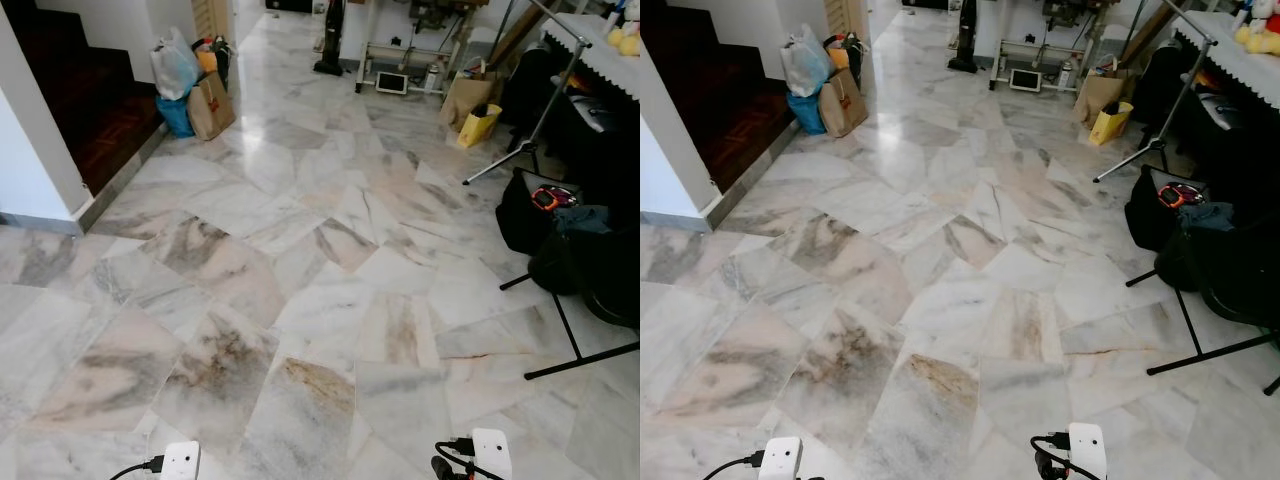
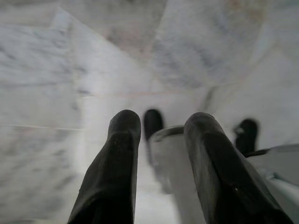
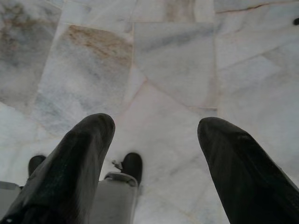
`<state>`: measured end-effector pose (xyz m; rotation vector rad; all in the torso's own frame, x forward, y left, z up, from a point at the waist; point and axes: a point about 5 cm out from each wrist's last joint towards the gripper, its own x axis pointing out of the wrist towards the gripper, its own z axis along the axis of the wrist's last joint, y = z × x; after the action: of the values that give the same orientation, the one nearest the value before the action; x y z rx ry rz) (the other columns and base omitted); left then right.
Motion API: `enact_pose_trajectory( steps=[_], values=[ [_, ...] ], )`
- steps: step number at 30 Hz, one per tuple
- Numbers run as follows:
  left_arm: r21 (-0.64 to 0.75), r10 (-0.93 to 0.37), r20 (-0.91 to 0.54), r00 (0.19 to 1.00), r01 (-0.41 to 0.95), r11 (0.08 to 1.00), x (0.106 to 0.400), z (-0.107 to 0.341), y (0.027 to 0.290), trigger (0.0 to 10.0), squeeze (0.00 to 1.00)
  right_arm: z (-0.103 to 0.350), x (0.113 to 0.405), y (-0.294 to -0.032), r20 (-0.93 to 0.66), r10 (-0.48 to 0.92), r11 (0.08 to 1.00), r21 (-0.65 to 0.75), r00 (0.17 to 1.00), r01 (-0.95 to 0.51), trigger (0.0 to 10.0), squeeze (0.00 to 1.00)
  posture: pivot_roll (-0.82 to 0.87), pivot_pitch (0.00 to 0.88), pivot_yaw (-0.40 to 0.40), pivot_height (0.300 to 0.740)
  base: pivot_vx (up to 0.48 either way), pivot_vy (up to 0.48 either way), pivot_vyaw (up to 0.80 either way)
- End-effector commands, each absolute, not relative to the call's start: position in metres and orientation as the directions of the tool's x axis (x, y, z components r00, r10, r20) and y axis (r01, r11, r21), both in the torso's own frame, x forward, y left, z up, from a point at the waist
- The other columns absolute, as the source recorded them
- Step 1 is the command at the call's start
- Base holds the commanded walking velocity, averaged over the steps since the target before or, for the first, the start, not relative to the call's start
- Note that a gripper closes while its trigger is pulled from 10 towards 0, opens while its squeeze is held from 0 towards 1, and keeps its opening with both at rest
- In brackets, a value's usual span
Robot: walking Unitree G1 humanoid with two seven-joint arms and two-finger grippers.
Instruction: Hang keys on a hook
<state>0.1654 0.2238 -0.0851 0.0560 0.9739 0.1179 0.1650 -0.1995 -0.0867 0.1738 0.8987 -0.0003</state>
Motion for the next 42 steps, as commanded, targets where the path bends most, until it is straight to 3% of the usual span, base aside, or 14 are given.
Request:
enact_pose_trajectory(
  steps=[1, 17, 25, 28, 31, 35, 42],
  values=[
    [0.138, 0.134, -0.831, 0.539, -0.033, 0.990, 0.160, -0.087, 0.227, 10.0, 0.00, -0.088, 0.162, -0.198, -0.781, 0.068, 0.981, 0.164, 0.621, 0.099, 10.0, 0.00, 0.13, 0.000, -0.089, 0.740, 0.000, 0.000, 0.00],
    [0.188, 0.119, -0.796, 0.594, 0.055, 0.981, 0.177, -0.078, 0.228, 10.0, 0.00, -0.092, 0.156, -0.192, -0.799, 0.059, 0.979, 0.165, 0.599, 0.124, 10.0, 0.00, 0.15, 0.000, -0.057, 0.740, 0.000, 0.000, 0.00],
    [0.201, 0.104, -0.814, 0.572, 0.108, 0.974, 0.170, -0.081, 0.231, 10.0, 0.00, -0.095, 0.151, -0.184, -0.800, 0.056, 0.975, 0.172, 0.597, 0.140, 10.0, 0.00, 0.12, 0.000, -0.022, 0.740, 0.000, 0.000, 0.00],
    [0.210, 0.094, -0.816, 0.570, 0.141, 0.968, 0.171, -0.080, 0.230, 10.0, 0.00, -0.096, 0.147, -0.183, -0.799, 0.030, 0.968, 0.173, 0.600, 0.181, 10.0, 0.00, 0.07, 0.000, -0.050, 0.740, 0.000, 0.000, 0.00],
    [0.208, 0.095, -0.804, 0.587, 0.127, 0.970, 0.182, -0.078, 0.221, 10.0, 0.00, -0.094, 0.150, -0.189, -0.792, 0.045, 0.978, 0.158, 0.609, 0.134, 10.0, 0.00, 0.04, 0.000, -0.086, 0.740, 0.000, 0.000, 0.00],
    [0.183, 0.074, -0.802, 0.592, 0.126, 0.975, 0.187, -0.079, 0.208, 10.0, 0.00, -0.092, 0.152, -0.201, -0.785, 0.018, 0.981, 0.133, 0.619, 0.141, 10.0, 0.00, 0.03, 0.000, -0.077, 0.740, 0.000, 0.000, 0.00],
    [0.143, -0.033, -0.854, 0.519, 0.295, 0.945, 0.165, -0.092, 0.180, 10.0, 0.00, -0.090, 0.142, -0.228, -0.780, -0.087, 0.959, 0.102, 0.619, 0.263, 10.0, 0.00, 0.00, 0.000, -0.016, 0.740, 0.000, 0.000, 0.00]
  ],
)
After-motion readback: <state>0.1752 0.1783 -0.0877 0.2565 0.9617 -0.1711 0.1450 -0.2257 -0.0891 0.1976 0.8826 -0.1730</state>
